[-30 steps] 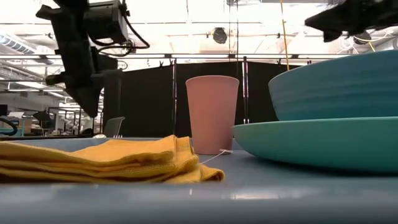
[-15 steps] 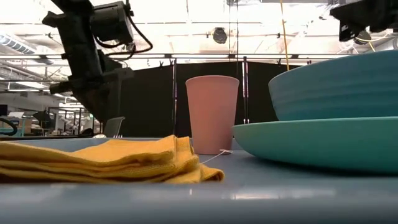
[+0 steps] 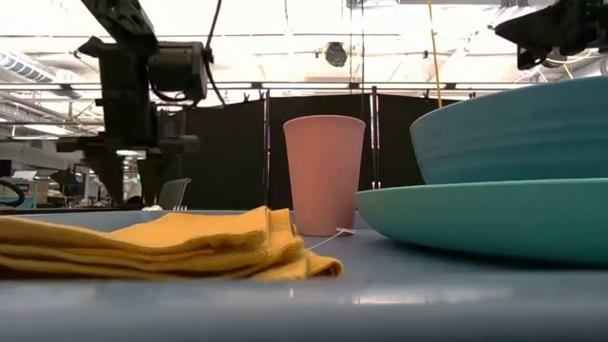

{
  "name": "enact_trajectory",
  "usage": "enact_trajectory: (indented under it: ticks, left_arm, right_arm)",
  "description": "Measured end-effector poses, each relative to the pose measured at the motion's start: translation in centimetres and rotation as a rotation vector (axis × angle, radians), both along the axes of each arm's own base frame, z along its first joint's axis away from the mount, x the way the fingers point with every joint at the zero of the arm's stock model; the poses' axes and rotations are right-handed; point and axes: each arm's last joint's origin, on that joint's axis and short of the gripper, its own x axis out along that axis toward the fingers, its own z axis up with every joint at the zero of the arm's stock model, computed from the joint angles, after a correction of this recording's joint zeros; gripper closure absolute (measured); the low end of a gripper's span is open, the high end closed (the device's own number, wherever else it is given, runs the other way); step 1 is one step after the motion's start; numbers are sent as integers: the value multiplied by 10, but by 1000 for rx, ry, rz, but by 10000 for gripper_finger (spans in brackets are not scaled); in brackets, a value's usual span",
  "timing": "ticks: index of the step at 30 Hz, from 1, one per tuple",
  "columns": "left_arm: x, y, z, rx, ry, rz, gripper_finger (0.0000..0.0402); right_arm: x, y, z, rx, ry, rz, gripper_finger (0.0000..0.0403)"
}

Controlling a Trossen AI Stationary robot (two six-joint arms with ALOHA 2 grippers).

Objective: Set up tray
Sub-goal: Put the orange spoon on the yellow napkin on the blue serving tray

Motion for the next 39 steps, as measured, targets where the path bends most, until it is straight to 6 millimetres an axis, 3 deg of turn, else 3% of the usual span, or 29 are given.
enact_trajectory:
  ticks: [4, 8, 16, 34, 39]
  left_arm:
    - [-3, 13, -5, -36, 32, 70, 145]
    - [0, 24, -15, -56, 54, 74, 145]
    - [10, 37, -35, -122, 67, 59, 205]
    - [6, 37, -28, -97, 71, -62, 380]
    - [6, 37, -28, -110, 68, -74, 381]
  right_arm:
    - [0, 0, 2, 6, -19, 1, 403]
    - [0, 0, 3, 9, -27, 1, 403]
    - [0, 0, 3, 9, -28, 2, 403]
    - [0, 0, 3, 5, -26, 5, 403]
    - [0, 0, 2, 2, -17, 5, 403]
